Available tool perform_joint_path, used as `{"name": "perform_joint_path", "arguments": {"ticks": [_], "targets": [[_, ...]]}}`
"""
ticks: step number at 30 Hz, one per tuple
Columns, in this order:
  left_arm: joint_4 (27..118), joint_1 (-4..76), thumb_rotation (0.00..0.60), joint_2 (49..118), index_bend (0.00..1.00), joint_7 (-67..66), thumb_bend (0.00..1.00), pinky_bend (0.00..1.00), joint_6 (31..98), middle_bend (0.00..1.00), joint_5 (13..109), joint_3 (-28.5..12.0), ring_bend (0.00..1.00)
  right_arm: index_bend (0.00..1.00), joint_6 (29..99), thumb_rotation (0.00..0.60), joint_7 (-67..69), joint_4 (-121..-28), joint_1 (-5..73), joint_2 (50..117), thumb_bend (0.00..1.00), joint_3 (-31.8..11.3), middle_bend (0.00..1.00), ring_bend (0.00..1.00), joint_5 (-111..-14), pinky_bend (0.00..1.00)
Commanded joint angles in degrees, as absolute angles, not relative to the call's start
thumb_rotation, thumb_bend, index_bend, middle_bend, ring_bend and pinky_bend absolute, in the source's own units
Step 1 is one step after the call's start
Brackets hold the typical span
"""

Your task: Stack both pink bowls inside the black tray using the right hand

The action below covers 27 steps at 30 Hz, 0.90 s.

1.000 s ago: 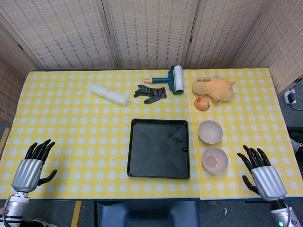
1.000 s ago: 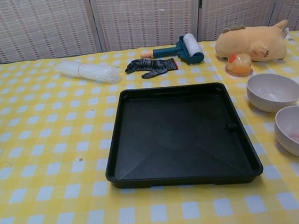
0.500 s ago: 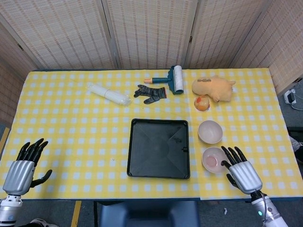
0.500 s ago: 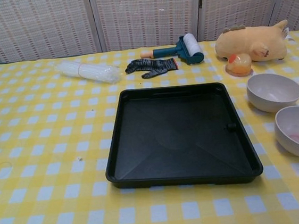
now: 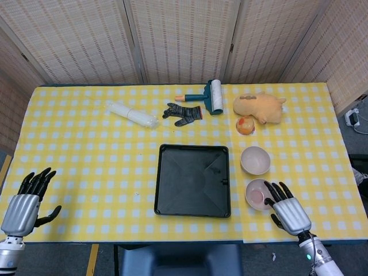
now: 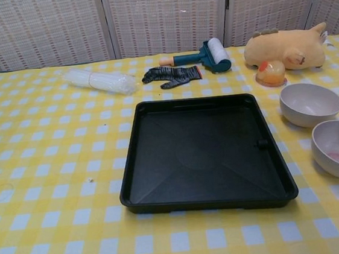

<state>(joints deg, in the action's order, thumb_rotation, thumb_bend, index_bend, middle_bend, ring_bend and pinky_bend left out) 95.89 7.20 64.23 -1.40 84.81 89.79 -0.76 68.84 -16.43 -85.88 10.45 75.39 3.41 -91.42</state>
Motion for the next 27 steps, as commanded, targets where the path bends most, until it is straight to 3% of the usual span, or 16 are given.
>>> {"name": "perform_joint_path", "arguments": {"ticks": [1,13,27], "targets": [[95.85,7.17,0.600,64.21,0.00,-1.17,0.32,0.06,84.89,0.07,90.01,-0.71,0.12,0.42,67.90,0.600,-15.67,-84.68,11.33,76.49,0.43,3.18,0.00,0.00,-90.97,0.00],[95.46,7.23,0.600,64.12,0.00,-0.40,0.32,0.06,84.69,0.07,89.63,-0.89,0.12,0.68,69.27,0.600,-13.58,-78.67,13.05,81.26,0.43,1.62,0.02,0.00,-91.25,0.00],[95.35,7.18,0.600,64.17,0.00,0.00,0.32,0.05,85.04,0.07,90.17,-0.85,0.12,0.71,73.83,0.600,-13.48,-83.43,15.54,79.24,0.43,-0.75,0.05,0.01,-94.68,0.00]]}}
